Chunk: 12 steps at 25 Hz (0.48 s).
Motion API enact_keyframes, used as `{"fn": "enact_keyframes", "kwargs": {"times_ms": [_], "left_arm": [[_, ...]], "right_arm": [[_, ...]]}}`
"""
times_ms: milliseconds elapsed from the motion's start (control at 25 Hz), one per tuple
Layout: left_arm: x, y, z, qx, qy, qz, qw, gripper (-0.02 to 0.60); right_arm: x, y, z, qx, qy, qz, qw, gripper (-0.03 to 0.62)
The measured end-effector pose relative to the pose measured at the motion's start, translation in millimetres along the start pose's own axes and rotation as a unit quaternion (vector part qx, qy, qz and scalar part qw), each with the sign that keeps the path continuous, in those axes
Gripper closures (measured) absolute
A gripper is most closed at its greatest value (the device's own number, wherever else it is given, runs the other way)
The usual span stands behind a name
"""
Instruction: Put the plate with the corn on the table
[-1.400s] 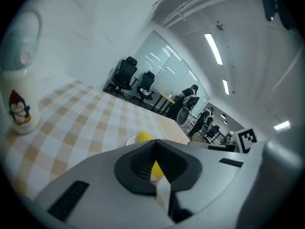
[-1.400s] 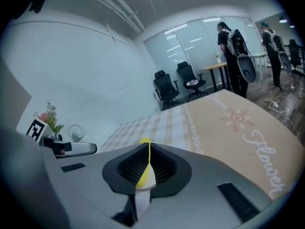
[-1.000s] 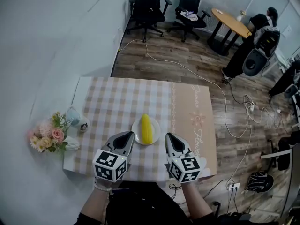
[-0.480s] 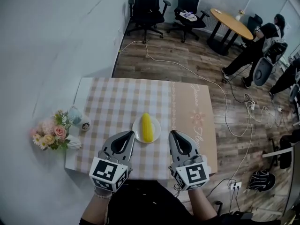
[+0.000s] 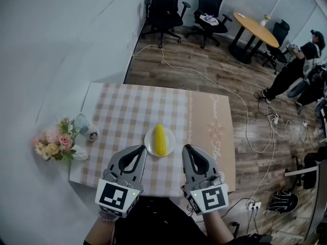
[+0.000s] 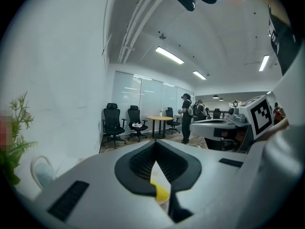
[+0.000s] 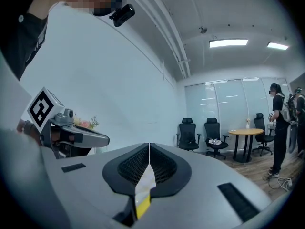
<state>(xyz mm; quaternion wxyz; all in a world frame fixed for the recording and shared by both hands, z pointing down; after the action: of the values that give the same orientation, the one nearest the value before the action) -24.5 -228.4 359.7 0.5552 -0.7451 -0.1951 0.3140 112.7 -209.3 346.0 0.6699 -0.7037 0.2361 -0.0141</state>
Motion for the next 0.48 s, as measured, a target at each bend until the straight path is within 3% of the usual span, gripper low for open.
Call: {"fn": "enact_keyframes", "kwargs": {"times_ms": [480], "left_arm": [[13,10,5,-0.007,0.004,0.013,0.9999,0.569]], "right_arm": [[-5,10,6,-0.003,0.008,0.022,1.0,0.551]]}}
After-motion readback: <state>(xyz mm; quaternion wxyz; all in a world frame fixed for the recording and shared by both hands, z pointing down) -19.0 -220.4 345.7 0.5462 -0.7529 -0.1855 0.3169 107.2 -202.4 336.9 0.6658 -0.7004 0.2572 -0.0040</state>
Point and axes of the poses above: the fingertips, and each gripper's own axes: z backward along the fingers, x to its right, y out of its top, the point moved 2 cm from there along z, backward along the fingers, and after that the axes turned 14 degrees about z, right-handed, at the moved point
